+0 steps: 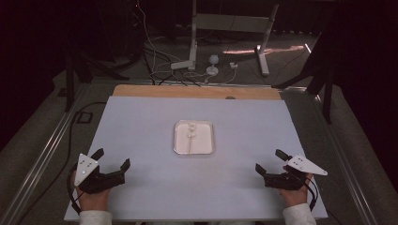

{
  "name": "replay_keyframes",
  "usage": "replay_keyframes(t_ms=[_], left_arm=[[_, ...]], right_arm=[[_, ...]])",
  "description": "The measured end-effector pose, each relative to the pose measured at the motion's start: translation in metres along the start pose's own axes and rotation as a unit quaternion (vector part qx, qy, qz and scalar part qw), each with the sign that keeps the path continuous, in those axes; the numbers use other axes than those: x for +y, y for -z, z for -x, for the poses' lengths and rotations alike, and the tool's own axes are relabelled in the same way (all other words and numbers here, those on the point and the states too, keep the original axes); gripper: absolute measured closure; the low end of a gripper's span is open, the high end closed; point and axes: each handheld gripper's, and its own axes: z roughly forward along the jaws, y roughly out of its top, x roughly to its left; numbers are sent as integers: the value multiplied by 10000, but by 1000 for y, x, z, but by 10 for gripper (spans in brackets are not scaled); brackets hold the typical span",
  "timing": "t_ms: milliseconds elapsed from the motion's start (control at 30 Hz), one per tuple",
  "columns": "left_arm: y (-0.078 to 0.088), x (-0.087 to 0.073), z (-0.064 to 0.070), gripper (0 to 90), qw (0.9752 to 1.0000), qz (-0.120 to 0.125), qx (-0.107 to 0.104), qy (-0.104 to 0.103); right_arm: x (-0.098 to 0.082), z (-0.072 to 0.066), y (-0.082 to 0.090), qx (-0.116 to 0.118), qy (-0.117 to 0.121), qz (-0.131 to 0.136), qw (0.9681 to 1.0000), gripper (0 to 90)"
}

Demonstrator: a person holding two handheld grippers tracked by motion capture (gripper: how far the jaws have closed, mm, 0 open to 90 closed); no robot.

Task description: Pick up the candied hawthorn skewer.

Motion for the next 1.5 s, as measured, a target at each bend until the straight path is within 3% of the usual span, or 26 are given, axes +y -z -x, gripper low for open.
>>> replay_keyframes(t_ms=[333,633,967,1500], left_arm=[[-1,4,1,2,9998,-186,11,116],[-10,25,9,2,9990,-398,-207,77],[-41,46,24,2,9971,-530,-542,63],[-81,56,45,2,9946,-707,-758,-80]], right_arm=[[-1,1,-1,3,-35,-39,10000,0],[-2,5,1,-52,-135,-28,9999,0],[-2,4,0,-41,-134,-73,9999,0],[-3,5,-2,-16,-154,-110,9998,0]])
